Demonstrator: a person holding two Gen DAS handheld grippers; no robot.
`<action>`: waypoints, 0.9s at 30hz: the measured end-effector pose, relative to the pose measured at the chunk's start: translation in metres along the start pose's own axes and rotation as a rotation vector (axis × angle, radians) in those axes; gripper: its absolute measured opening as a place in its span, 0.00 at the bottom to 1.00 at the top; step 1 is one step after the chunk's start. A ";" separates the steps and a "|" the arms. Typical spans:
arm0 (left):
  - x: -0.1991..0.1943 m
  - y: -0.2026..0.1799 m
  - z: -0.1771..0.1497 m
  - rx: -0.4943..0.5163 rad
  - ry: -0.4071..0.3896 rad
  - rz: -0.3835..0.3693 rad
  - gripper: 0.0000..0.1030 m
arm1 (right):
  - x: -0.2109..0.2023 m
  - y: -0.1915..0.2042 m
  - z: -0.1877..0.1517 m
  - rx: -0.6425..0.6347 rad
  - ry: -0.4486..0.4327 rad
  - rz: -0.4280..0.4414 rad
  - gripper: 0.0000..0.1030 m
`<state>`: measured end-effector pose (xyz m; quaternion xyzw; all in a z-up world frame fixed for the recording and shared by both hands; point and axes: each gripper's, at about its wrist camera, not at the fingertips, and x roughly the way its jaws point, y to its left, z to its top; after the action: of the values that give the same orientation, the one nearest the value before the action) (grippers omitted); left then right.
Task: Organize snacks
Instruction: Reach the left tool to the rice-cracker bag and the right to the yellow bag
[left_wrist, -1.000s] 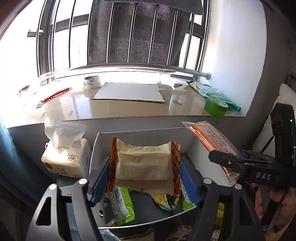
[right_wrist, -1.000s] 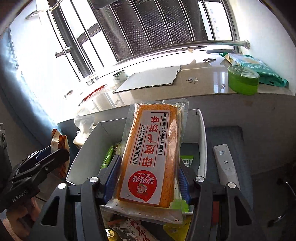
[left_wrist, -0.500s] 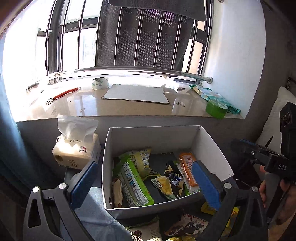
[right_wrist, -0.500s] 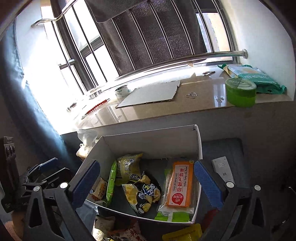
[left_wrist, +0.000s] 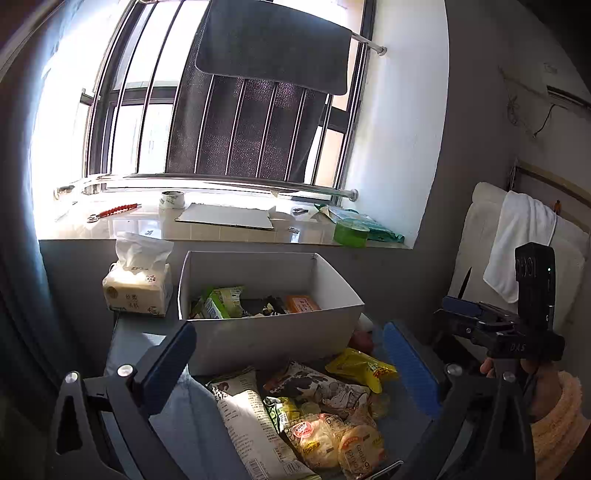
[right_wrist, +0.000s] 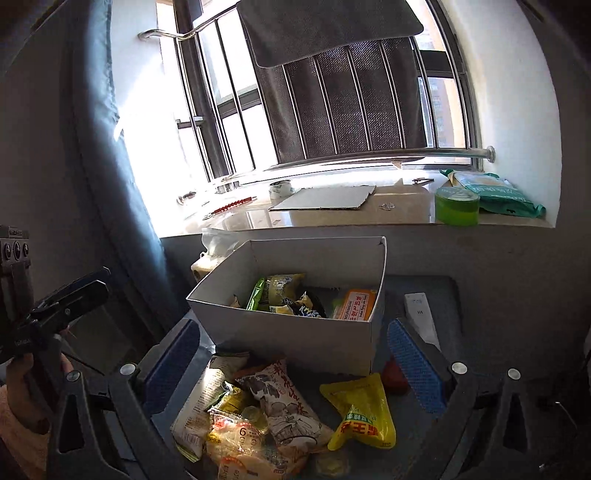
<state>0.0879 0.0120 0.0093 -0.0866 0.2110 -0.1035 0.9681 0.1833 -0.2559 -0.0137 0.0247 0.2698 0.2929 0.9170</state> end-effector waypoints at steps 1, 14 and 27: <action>-0.009 -0.002 -0.011 -0.005 -0.002 0.006 1.00 | -0.008 -0.001 -0.011 0.014 -0.008 -0.006 1.00; -0.046 -0.003 -0.121 -0.158 0.128 -0.017 1.00 | -0.045 -0.026 -0.147 0.235 0.095 -0.059 1.00; -0.028 -0.007 -0.128 -0.172 0.195 -0.024 1.00 | 0.051 -0.064 -0.103 0.306 0.194 -0.048 1.00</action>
<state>0.0072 -0.0037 -0.0925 -0.1614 0.3111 -0.1047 0.9307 0.1994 -0.2922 -0.1393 0.1291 0.3990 0.2272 0.8789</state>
